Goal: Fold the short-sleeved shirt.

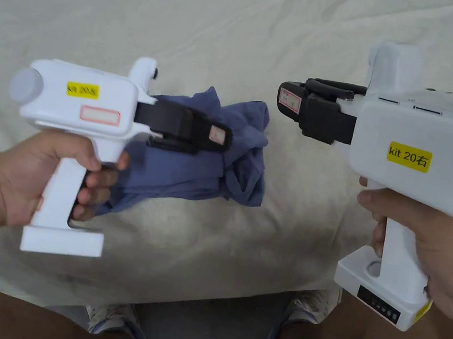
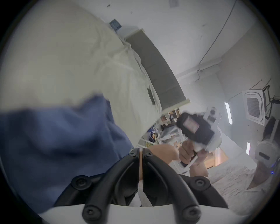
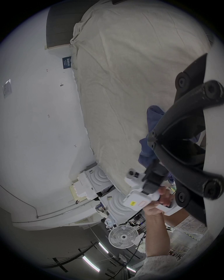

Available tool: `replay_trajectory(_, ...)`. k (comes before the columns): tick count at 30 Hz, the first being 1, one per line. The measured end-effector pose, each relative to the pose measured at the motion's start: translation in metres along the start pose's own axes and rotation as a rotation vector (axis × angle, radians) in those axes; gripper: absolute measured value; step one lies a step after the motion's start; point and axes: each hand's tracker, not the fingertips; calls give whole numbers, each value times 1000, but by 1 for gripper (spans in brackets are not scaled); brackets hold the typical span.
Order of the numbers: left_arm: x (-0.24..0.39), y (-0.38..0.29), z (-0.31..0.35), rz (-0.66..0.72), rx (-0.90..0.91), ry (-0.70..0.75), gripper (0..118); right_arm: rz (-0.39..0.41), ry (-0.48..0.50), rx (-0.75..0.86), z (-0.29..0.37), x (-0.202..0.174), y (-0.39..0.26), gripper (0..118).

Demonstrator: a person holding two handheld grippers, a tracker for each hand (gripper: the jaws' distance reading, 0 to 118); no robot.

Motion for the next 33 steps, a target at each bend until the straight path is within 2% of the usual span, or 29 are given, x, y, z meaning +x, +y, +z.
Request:
replay_trajectory(5,-36,32,13,84,53,101,4,-12,-8,-4,-5,6,3,0)
replay_trajectory(11,-58,59,-27,121,72,134,4,-3,-20,-48,-18,4,-1,0)
replay_trajectory(13,-52,68,-14,138,147,99,4,2,-13,-73,-25,-1,-1,0)
replay_trajectory(16,-31,74,29,59,155,105,4,25,4,-118,-43,-15,1,0)
replay_trajectory(19,-20,68,85,-6,131,172,4,47,15,-172,-72,-27,0,0)
replay_trajectory(20,-18,63,102,-14,124,186,4,44,25,-200,-82,-29,-1,0)
replay_trajectory(22,-17,51,139,-33,94,213,4,25,-22,-269,-108,-31,-5,0)
replay_trajectory(25,-17,30,176,-112,63,334,4,12,-20,-327,-133,-30,-11,0)
replay_trajectory(28,-33,13,198,5,78,280,4,53,-102,-378,-149,-34,-18,0)
replay_trajectory(32,-49,-2,195,-18,74,291,5,45,-113,-398,-156,-31,-21,0)
replay_trajectory(33,-53,-5,190,-17,70,287,14,61,-137,-408,-159,-33,-23,0)
